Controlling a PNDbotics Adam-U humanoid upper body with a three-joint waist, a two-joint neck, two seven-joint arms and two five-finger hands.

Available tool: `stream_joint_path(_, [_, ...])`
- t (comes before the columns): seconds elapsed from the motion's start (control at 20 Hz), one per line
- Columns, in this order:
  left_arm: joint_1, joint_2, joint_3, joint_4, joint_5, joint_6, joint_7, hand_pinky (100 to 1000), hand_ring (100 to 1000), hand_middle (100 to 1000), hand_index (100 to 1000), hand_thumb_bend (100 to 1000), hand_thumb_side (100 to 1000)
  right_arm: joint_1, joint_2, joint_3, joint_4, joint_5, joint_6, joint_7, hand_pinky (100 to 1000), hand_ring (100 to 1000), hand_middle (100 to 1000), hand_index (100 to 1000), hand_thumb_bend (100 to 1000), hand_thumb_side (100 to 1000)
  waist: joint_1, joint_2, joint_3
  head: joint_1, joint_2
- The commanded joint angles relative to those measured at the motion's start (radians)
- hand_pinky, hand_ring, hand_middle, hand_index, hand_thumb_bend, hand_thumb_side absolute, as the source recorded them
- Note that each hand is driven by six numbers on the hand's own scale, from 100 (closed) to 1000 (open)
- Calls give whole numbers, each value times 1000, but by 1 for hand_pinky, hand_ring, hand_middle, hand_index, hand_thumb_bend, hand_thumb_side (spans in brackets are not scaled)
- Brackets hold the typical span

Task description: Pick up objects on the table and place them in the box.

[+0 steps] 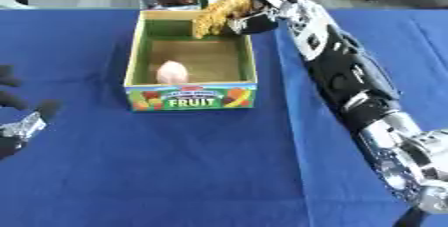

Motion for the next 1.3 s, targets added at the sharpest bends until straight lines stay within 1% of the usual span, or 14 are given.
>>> stream_joint_path(0.05, [-19, 4, -4, -13, 6, -1, -7, 569, 434, 542, 701, 693, 148, -22, 2, -11, -1, 37, 20, -34, 608, 741, 230, 408, 100, 141, 2, -12, 7, -32, -19])
stream_joint_path(0.4, [-27, -4, -7, -8, 4, -1, -9, 568, 432, 541, 700, 695, 155, 4, 25, -14, 24, 141, 57, -82, 635, 777, 296, 519, 100, 186, -1, 4, 21, -54, -24])
stream_joint_path(0.5, [-28, -8, -7, -5, 2, 0, -10, 568, 431, 540, 700, 696, 157, 12, 29, -11, 31, 174, 62, -92, 650, 798, 373, 602, 100, 194, -2, 9, 21, -54, -23])
stream_joint_path(0.55, [-28, -9, -7, -4, 1, 0, -9, 568, 431, 540, 700, 696, 157, 15, 31, -11, 35, 186, 63, -96, 650, 798, 373, 602, 100, 194, -2, 10, 21, -54, -22])
stream_joint_path(0.6, [-28, -9, -6, -3, 0, -1, -9, 568, 431, 540, 700, 697, 157, 17, 32, -11, 38, 197, 63, -98, 666, 823, 447, 673, 100, 197, -2, 11, 20, -53, -21])
stream_joint_path(0.65, [-28, -10, -5, -2, 0, 0, -8, 568, 431, 540, 700, 697, 158, 19, 32, -9, 41, 205, 63, -97, 674, 835, 475, 696, 100, 199, -2, 12, 19, -51, -20])
stream_joint_path(0.7, [-28, -11, -5, -1, -1, 0, -8, 568, 430, 540, 700, 698, 160, 21, 32, -7, 45, 211, 61, -89, 701, 872, 542, 750, 100, 205, -3, 14, 18, -48, -20])
stream_joint_path(0.75, [-28, -11, -5, 0, -2, 0, -8, 568, 430, 540, 700, 698, 161, 23, 32, -5, 52, 214, 58, -70, 715, 895, 572, 773, 100, 207, -3, 15, 17, -46, -18])
stream_joint_path(0.9, [-28, -12, -3, 1, -4, 1, -9, 568, 430, 539, 700, 697, 161, 28, 29, 3, 79, 209, 45, 39, 820, 1000, 762, 901, 100, 228, -2, 16, 15, -42, -17])
stream_joint_path(0.95, [-28, -12, -3, 1, -4, 1, -9, 568, 430, 539, 700, 697, 161, 28, 27, 3, 80, 206, 41, 81, 828, 1000, 774, 909, 100, 229, -2, 16, 15, -42, -17])
stream_joint_path(1.0, [-27, -12, -2, 1, -5, 0, -9, 568, 429, 539, 700, 697, 161, 28, 25, 1, 77, 200, 38, 115, 859, 1000, 816, 934, 100, 270, -1, 16, 14, -42, -17])
stream_joint_path(1.05, [-27, -12, -1, 1, -6, 1, -8, 568, 429, 539, 700, 698, 161, 28, 23, -1, 70, 192, 36, 146, 868, 1000, 830, 940, 100, 280, -1, 16, 14, -42, -16])
stream_joint_path(1.2, [-24, -13, 0, 3, -7, 2, -7, 569, 428, 538, 700, 698, 163, 26, 14, -9, 37, 158, 30, 210, 915, 1000, 892, 977, 100, 421, 0, 15, 10, -43, -14])
stream_joint_path(1.3, [-23, -13, 1, 5, -7, 2, -8, 569, 428, 538, 700, 698, 164, 24, 7, -10, 18, 134, 27, 247, 930, 1000, 911, 993, 100, 475, 1, 14, 8, -44, -12])
